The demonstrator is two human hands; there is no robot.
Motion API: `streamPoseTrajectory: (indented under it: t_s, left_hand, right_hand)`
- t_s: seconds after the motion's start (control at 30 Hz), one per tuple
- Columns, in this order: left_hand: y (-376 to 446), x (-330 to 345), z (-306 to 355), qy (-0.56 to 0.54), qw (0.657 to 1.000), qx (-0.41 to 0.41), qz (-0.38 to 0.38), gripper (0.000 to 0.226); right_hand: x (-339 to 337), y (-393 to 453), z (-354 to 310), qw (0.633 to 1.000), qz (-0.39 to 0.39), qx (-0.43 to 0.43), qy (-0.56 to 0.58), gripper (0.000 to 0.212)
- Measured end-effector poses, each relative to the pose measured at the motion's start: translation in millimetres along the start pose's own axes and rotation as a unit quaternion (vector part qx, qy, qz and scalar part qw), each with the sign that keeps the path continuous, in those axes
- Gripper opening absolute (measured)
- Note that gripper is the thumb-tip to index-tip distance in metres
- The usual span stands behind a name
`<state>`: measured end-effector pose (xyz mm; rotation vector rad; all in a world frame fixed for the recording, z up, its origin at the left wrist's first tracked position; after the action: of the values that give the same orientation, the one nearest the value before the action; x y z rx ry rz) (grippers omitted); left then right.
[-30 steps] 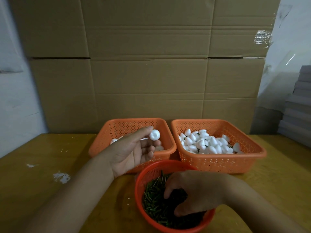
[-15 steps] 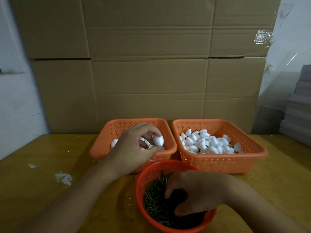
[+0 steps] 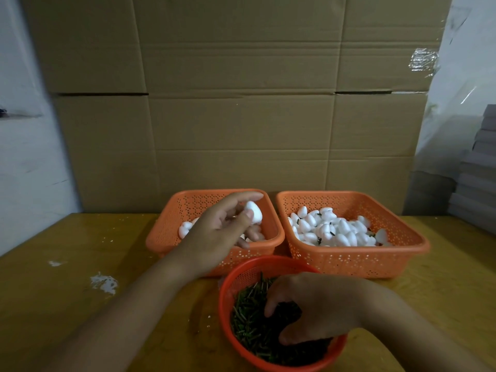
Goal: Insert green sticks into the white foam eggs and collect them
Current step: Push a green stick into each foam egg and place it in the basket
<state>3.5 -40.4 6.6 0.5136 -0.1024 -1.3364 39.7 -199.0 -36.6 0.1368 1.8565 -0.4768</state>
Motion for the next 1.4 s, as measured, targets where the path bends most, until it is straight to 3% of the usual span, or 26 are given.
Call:
streamPoseTrajectory:
  t_s: [0.1,0.4,0.57,0.8,1.13,1.4]
  left_hand:
    - [-1,0,0,-0.107,0.993,-0.056,-0.008,0.015]
    - [-1,-4,-2,-0.247,0.963,-0.093,-0.061,0.037]
    - [-1,-3,1,-0.242,0.965,-0.078,-0.071,0.047]
    - [-3,1,1,-0.223,0.968,-0.062,-0.099,0.027]
    - [-5,0,-2,-0.248,0.956,-0.082,-0.133,0.034]
    - [-5,0,-4,-0.227,0.961,-0.099,-0.125,0.032]
  right_hand:
    - [1,0,1,1.000,0.000,-0.001,-0.003,0.041]
    - [2,3,2,1.000,0.028,-0.005,0.001,0.031]
    - [4,9,3,0.996,0.082,-0.011,-0.009,0.022]
    - [10,15,0,0.993,0.116,-0.006,-0.014,0.029]
    - [10,14,-1,0.991,0.133,-0.011,-0.031,0.028]
    - [-17,2,7,0.980,0.179,-0.012,0.088,0.013]
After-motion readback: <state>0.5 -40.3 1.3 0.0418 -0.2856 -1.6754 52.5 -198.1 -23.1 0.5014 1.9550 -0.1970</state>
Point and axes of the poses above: each hand's wrist, its own y-axis towards the middle knuckle, its own x-axis out of the palm, z = x × y, the point moved 5 cm from there along y, towards the middle knuckle, and after that the axes turned 2 degrees about -x, right-handed, at the moved point
